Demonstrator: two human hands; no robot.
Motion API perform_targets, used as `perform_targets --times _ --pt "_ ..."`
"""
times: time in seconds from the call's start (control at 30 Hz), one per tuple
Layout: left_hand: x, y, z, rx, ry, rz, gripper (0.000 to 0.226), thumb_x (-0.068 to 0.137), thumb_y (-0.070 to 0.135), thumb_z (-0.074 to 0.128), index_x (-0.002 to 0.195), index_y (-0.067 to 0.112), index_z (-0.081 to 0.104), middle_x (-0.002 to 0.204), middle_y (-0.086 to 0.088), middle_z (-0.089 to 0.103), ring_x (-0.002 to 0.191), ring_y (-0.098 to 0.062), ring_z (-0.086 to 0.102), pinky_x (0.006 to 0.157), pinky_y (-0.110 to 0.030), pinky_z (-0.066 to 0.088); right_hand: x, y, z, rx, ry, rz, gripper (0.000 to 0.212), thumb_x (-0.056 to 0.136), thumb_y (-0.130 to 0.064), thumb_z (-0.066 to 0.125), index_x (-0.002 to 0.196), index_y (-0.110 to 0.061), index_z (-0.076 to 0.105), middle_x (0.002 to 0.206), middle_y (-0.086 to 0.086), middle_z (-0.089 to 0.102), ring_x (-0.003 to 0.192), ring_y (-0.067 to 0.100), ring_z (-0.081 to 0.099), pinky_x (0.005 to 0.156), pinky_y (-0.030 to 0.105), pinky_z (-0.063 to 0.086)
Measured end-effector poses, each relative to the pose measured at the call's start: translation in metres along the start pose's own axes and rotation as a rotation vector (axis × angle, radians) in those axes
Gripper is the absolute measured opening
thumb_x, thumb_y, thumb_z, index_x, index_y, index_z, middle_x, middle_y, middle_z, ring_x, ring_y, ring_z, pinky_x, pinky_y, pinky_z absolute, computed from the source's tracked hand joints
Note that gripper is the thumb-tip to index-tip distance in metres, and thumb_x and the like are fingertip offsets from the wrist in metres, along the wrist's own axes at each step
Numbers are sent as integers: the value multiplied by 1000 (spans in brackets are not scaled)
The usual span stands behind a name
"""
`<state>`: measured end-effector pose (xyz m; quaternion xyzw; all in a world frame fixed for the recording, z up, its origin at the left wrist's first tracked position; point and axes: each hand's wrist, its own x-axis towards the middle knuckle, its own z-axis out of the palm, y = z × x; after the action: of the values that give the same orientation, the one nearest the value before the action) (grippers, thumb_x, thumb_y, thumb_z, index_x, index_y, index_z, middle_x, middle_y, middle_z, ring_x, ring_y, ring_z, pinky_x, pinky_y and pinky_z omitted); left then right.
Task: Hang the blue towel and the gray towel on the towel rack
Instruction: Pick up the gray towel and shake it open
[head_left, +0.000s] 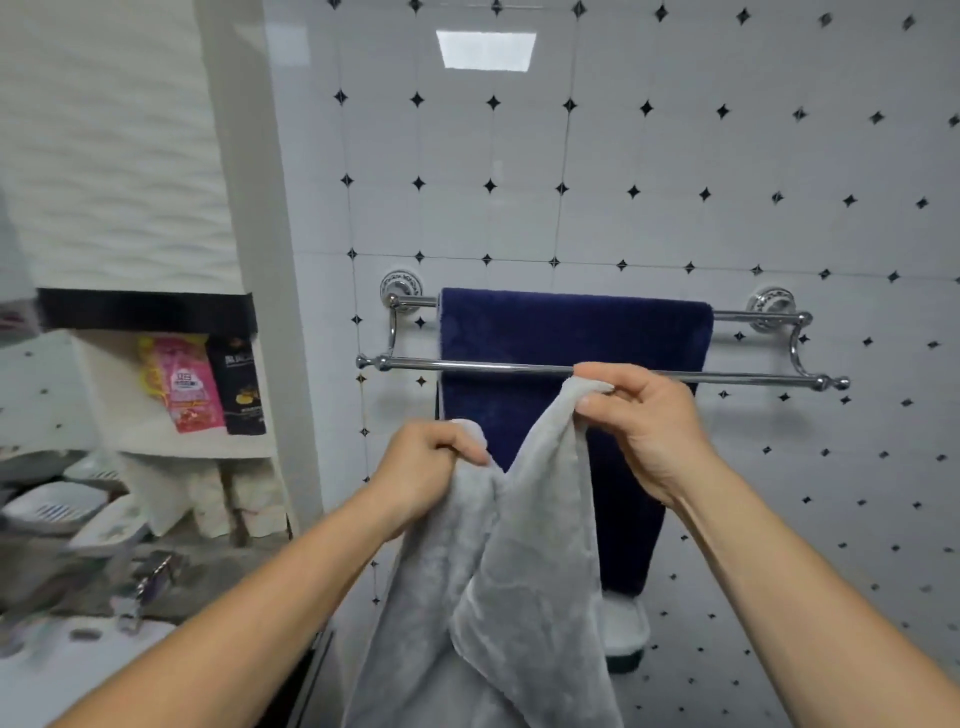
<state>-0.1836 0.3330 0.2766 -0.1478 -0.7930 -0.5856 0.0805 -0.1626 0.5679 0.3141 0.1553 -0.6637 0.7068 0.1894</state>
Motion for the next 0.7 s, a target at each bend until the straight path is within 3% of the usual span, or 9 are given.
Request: perform_targets --times 0.1,0.2,0.3,0.37,0.47,0.6,0.7 --pt "-18 -5 22 -103 -158 -96 42 63 -11 44 67 14 78 81 1 76 79 -9 69 68 -15 48 1 -4 13 -22 44 -92 19 71 -13 76 88 -21 80 80 6 77 75 16 72 75 25 55" --pt "-37 -14 39 -300 -285 -150 34 52 5 50 78 -3 71 97 -12 70 92 -24 64 78 -24 47 1 -4 14 -12 49 -117 13 75 -13 74 87 -17 79 74 7 75 67 14 68 69 23 54" --pt "-46 -16 45 -393 -379 -114 42 62 17 55 93 -10 67 124 -30 56 112 -29 56 98 -36 39 3 -6 7 -29 84 -101 12 80 -10 73 86 -18 79 76 7 75 65 14 66 66 24 54" --pt "-49 -8 50 -399 -448 -80 42 74 24 55 106 1 70 130 -25 52 120 -26 56 105 -37 37 3 -7 5 -39 111 -81 11 82 -8 73 84 -17 79 77 6 75 65 14 66 66 25 54" --pt "-48 6 63 -420 -511 -99 38 83 34 60 112 13 71 116 -5 63 112 -17 61 95 -28 46 -1 -7 7 -63 121 -59 11 83 -9 73 80 -18 78 76 4 75 65 13 66 63 24 54" --pt "-44 11 76 -555 -507 -190 42 98 40 46 120 11 67 119 -10 69 116 -24 63 94 -32 50 -5 -11 7 -97 110 -62 9 83 -14 74 79 -21 77 80 -2 76 71 8 69 63 18 53" --pt "-41 12 85 -469 -471 -196 27 90 29 60 112 18 71 112 -9 72 103 -20 68 85 -30 53 -6 -15 3 -114 107 -80 9 82 -14 74 79 -22 77 75 -2 74 67 10 67 63 21 52"
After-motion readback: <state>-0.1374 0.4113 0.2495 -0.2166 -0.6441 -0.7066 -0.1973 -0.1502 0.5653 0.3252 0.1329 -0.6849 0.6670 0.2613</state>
